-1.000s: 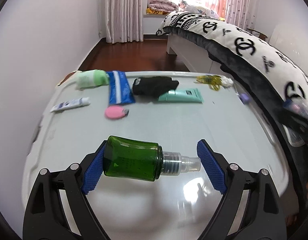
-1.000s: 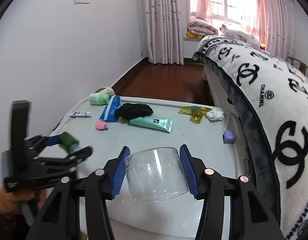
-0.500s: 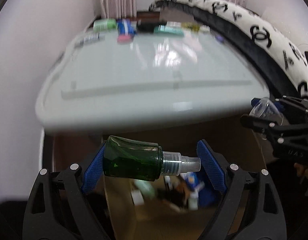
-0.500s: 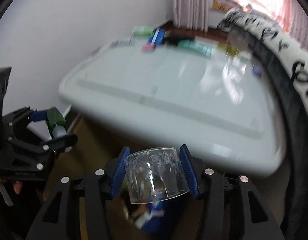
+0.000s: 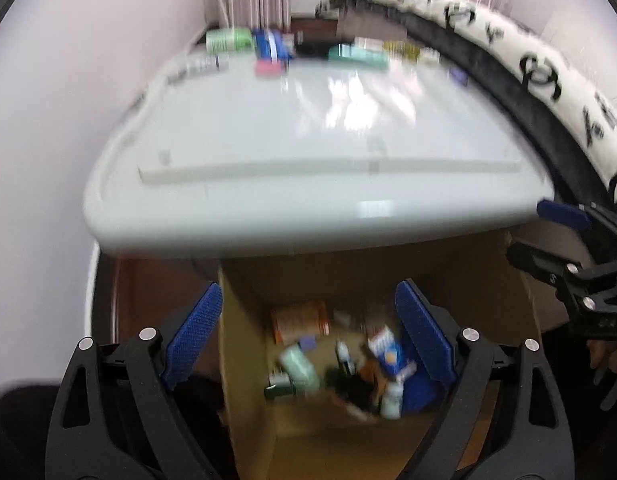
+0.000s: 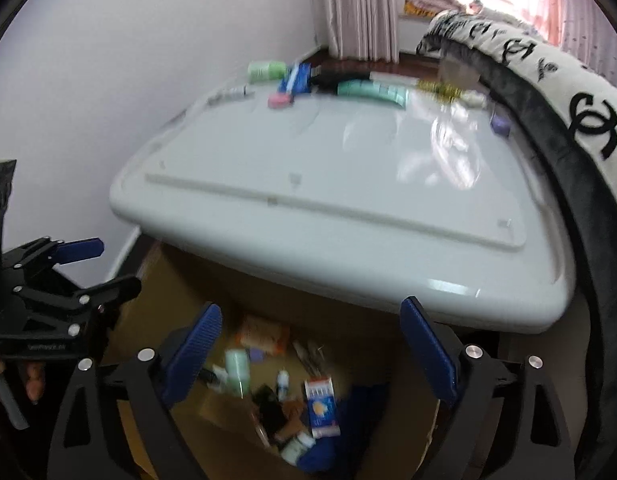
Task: Collect trash
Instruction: 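Bring both open tools back above the table, then grasp the pink keychain with the left tool while the right tool grasps the teal tube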
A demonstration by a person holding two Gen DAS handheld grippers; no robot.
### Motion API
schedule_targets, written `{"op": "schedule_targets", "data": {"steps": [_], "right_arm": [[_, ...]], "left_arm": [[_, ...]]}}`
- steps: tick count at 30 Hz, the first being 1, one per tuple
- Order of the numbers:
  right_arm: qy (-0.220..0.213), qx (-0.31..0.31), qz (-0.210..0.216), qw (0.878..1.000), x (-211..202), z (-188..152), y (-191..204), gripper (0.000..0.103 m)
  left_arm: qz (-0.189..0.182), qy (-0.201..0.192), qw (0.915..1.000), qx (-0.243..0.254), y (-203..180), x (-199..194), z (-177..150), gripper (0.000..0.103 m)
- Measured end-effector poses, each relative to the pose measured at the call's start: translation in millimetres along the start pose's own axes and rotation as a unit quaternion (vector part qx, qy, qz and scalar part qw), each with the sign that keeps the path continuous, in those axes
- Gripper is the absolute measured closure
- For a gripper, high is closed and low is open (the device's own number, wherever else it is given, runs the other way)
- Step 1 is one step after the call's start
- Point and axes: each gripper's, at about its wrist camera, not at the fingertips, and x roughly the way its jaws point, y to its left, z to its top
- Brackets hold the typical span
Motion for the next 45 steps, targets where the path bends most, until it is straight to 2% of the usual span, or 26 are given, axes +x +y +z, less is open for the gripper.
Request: {"op": "schedule_targets", "data": {"steps": [2, 7, 10, 14, 17, 20, 24, 28, 31, 34, 36, 38, 39, 45], "right_arm": [[-0.024, -0.001, -0.002, 1.0, -11, 12, -4, 0.005], [-0.066, -0.017, -0.006, 0.998, -29, 64, -10, 0.005], [-0.087, -0.006, 0.001, 0.996, -30, 95, -19, 0.005], [-0.11, 0.022, 0.033, 0.993, -19, 130, -34, 0.005], [-0.127, 0.041, 0.037, 0.99, -8, 138, -44, 0.005], [-0.133, 0.066, 0.029, 0.989, 4, 131, -59, 0.005], [-0.109, 0.081, 0.0, 0.991, 19, 129, -75, 0.005], [-0.111, 0.079, 0.003, 0.991, 18, 129, -78, 0.005], [-0.118, 0.061, 0.0, 0.991, 14, 129, -71, 0.005], [-0.122, 0.043, 0.001, 0.992, 12, 130, -63, 0.005], [-0.125, 0.033, 0.0, 0.992, 12, 130, -58, 0.005], [-0.121, 0.019, -0.005, 0.992, 15, 131, -55, 0.005], [-0.119, 0.017, -0.008, 0.993, 17, 131, -54, 0.005], [-0.109, 0.0, -0.02, 0.994, 26, 137, -54, 0.005]], "left_arm": [[0.002, -0.034, 0.9994, 0.005, 2, -8, 21, 0.016], [-0.002, -0.073, 0.9973, -0.001, 10, 0, 79, 0.014], [-0.008, -0.068, 0.9977, -0.003, 12, 33, 118, 0.013], [-0.024, -0.047, 0.9985, -0.011, 20, 82, 162, 0.013], [-0.027, -0.043, 0.9985, -0.023, 32, 125, 195, 0.013], [-0.023, -0.035, 0.9983, -0.042, 43, 156, 213, 0.013], [-0.017, -0.031, 0.9977, -0.058, 55, 182, 229, 0.013], [0.018, -0.021, 0.9989, -0.038, 55, 203, 238, 0.013], [0.037, -0.011, 0.9984, -0.042, 57, 216, 241, 0.013], [0.045, 0.001, 0.9977, -0.051, 60, 225, 240, 0.013], [0.051, -0.004, 0.9978, -0.043, 58, 226, 239, 0.014], [0.056, -0.013, 0.9978, -0.032, 55, 222, 239, 0.03], [0.059, -0.016, 0.9978, -0.025, 53, 220, 240, 0.046], [0.064, -0.009, 0.9978, -0.009, 47, 212, 230, 0.049]]}}
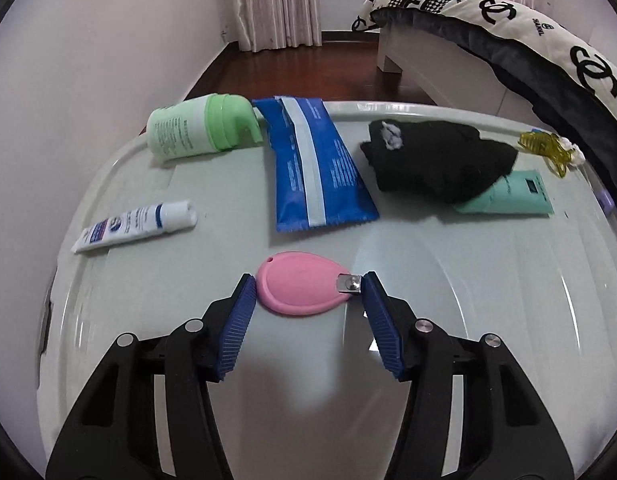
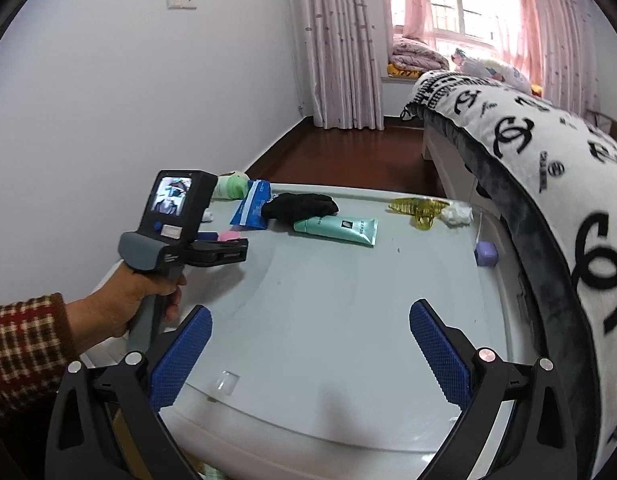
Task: Collect trash
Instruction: 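Grasp the pink keychain with the left tool while the right tool grasps the teal tube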
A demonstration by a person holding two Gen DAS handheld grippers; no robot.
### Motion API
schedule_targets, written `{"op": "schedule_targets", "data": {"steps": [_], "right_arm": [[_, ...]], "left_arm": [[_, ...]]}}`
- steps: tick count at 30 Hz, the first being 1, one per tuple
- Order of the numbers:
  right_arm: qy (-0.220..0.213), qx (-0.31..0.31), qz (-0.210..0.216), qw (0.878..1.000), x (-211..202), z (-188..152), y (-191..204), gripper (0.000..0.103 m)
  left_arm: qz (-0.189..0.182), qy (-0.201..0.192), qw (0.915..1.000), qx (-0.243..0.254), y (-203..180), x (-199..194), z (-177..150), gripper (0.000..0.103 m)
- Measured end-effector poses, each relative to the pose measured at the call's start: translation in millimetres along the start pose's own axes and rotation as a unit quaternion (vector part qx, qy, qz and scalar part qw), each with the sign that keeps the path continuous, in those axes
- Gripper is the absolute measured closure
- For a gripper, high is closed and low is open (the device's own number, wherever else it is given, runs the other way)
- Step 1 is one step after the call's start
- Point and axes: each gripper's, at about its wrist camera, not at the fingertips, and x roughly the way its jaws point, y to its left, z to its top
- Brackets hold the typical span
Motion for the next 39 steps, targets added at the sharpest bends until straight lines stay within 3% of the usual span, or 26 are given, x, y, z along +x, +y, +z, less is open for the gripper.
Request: {"op": "schedule_targets", "data": {"steps": [3, 5, 9, 14, 17, 23, 25, 28, 32, 39], "right_arm": [[-0.002, -0.029, 0.006, 1.0, 10, 14, -2, 0.005], [0.001, -0.081, 0.019, 0.997, 32, 29, -2, 0.005], [0.011, -0.227, 0.036, 0.973, 100, 45, 1, 0.005], [0.073, -0.314, 0.041, 0.946, 190, 56, -8, 0.005], [0.08, -0.335, 0.049, 0.938, 219, 65, -11, 0.005], [0.115, -0.349, 0.094, 0.925, 261, 81, -8, 0.008], [0.124, -0.337, 0.113, 0.927, 264, 83, -11, 0.01], [0.151, -0.28, 0.138, 0.938, 267, 85, -22, 0.031], [0.171, -0.198, 0.116, 0.958, 256, 80, -27, 0.06], [0.206, -0.124, 0.116, 0.964, 220, 46, -8, 0.067]], "left_arm": [[-0.004, -0.002, 1.0, 0.002, -2, -12, -9, 0.049], [-0.01, -0.001, 0.9999, 0.0, -4, -22, -13, 0.049], [-0.029, -0.013, 0.9995, -0.001, -10, -44, -19, 0.049], [-0.054, -0.025, 0.9982, 0.005, -17, -61, -19, 0.049], [-0.062, -0.027, 0.9976, 0.013, -22, -63, -15, 0.049], [-0.068, -0.021, 0.9973, 0.02, -27, -57, -14, 0.049], [-0.069, -0.019, 0.9971, 0.025, -27, -57, -16, 0.049], [-0.071, -0.016, 0.997, 0.026, -28, -55, -17, 0.049], [-0.078, -0.014, 0.9966, 0.026, -30, -57, -17, 0.049], [-0.082, -0.022, 0.996, 0.028, -32, -71, -20, 0.049]]}}
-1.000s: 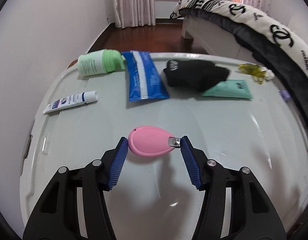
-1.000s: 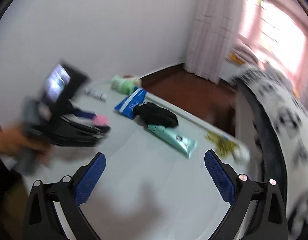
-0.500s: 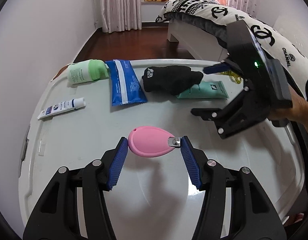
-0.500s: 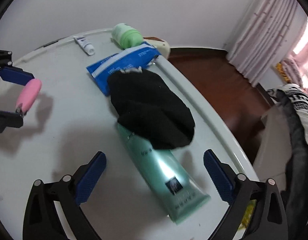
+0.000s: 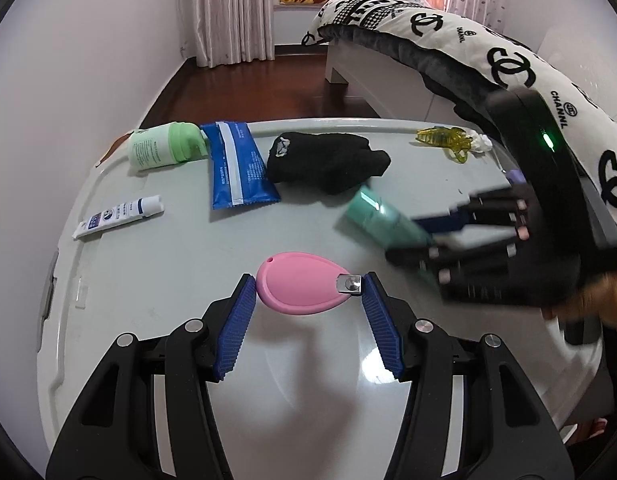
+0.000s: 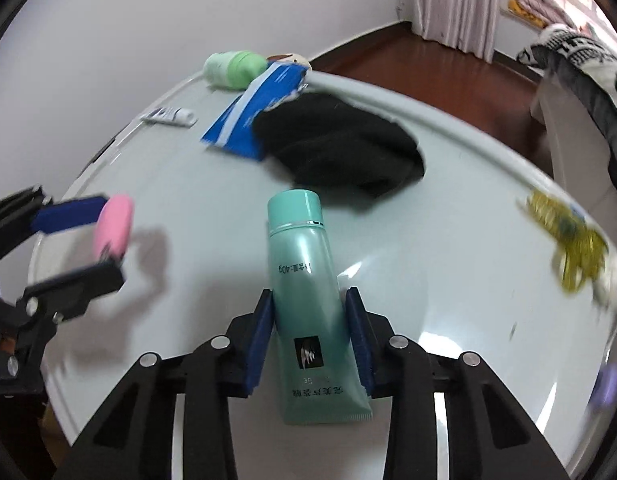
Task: Collect trash
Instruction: 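Grasp the pink keychain with the left tool while the right tool grasps the teal tube, then carry the keychain and teal tube over the cardboard box and open both tools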
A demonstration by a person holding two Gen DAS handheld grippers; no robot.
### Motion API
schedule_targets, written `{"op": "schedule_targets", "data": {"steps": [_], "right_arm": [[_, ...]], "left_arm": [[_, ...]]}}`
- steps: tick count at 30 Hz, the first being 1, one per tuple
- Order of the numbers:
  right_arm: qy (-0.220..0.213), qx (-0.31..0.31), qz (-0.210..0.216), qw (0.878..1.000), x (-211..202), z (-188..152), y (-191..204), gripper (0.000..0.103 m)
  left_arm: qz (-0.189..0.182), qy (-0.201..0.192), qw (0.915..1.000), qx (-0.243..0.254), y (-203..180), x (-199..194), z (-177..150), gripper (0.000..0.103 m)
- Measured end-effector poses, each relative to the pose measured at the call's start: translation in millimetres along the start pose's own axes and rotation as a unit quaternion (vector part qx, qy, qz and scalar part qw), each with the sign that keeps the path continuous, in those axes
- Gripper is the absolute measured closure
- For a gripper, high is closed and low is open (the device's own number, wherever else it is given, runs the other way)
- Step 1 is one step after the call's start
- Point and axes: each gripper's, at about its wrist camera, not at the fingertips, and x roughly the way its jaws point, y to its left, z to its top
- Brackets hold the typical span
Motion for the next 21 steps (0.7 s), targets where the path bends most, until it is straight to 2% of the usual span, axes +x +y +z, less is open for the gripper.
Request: {"op": "schedule_targets", "data": {"steps": [13, 21], "right_arm": [[-0.038, 0.073, -0.006, 0.997, -48, -55, 46, 0.068], [-0.04, 0.13, 0.008, 0.991, -86, -108, 69, 0.068]], "left_arm": [[0.008, -0.029, 0.9995, 0.009, 1, -50, -11, 0.049], [-0.004, -0.028, 0.9995, 0.01, -20, -85, -50, 0.049]]}}
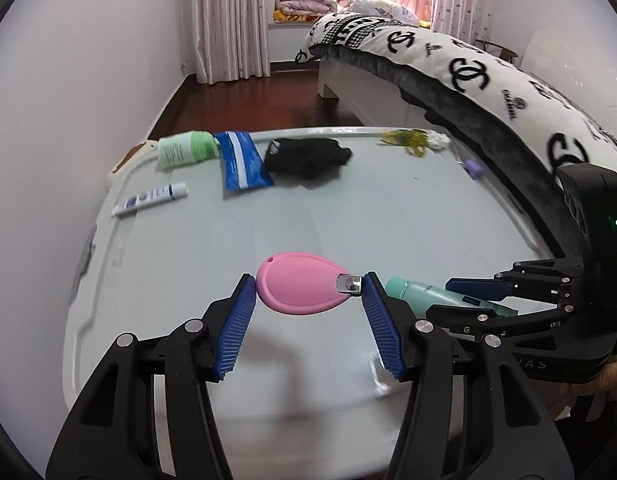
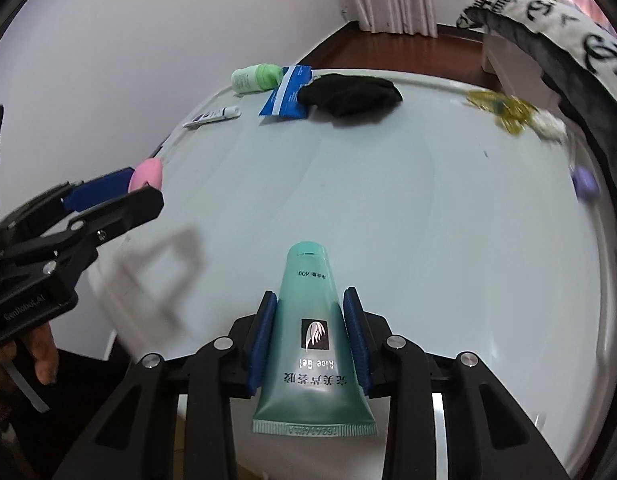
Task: Collect trash
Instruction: 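Carry the keychain and teal tube over the cardboard box and open both tools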
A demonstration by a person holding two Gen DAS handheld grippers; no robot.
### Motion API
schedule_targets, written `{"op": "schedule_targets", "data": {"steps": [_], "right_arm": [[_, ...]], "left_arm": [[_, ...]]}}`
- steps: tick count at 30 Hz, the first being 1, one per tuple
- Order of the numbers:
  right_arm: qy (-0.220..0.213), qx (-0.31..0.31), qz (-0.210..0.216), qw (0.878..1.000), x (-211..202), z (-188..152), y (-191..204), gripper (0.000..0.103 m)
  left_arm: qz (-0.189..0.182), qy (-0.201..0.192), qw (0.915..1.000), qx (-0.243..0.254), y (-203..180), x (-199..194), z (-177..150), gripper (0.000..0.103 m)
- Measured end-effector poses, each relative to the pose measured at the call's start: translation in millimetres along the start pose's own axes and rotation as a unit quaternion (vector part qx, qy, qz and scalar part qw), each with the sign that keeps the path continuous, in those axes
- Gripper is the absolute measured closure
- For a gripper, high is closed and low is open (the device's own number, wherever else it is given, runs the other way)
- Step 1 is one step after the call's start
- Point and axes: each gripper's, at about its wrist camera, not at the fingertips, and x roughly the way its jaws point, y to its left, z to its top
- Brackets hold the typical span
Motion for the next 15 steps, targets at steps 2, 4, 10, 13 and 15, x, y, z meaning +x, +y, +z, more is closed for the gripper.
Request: {"op": "schedule_targets", "data": {"steps": [2, 4, 10, 13, 15], "right_arm": [[-0.003, 0.011, 0.006, 1.0, -15, -15, 4, 0.07], [-0.008, 0.015, 0.01, 1.0, -30, -28, 12, 0.079], [-0.009, 0.02, 0.015, 1.0, -68, -70, 37, 0.079], [-0.008, 0.011, 0.0, 1.0, -74, -96, 51, 0.079], [0.0, -0.006, -0.014, 1.0, -71, -104, 59, 0.078]], "left_arm": [[-0.003, 0.0, 1.0, -0.001, -7, -11, -13, 0.049], [-0.006, 0.002, 1.0, -0.001, -13, -19, -25, 0.049], [-0.011, 0.01, 0.9998, -0.01, -22, -37, -58, 0.049], [-0.012, 0.013, 0.9997, -0.015, -24, -44, -72, 0.049], [-0.013, 0.013, 0.9997, -0.014, -27, -49, -77, 0.049]]}}
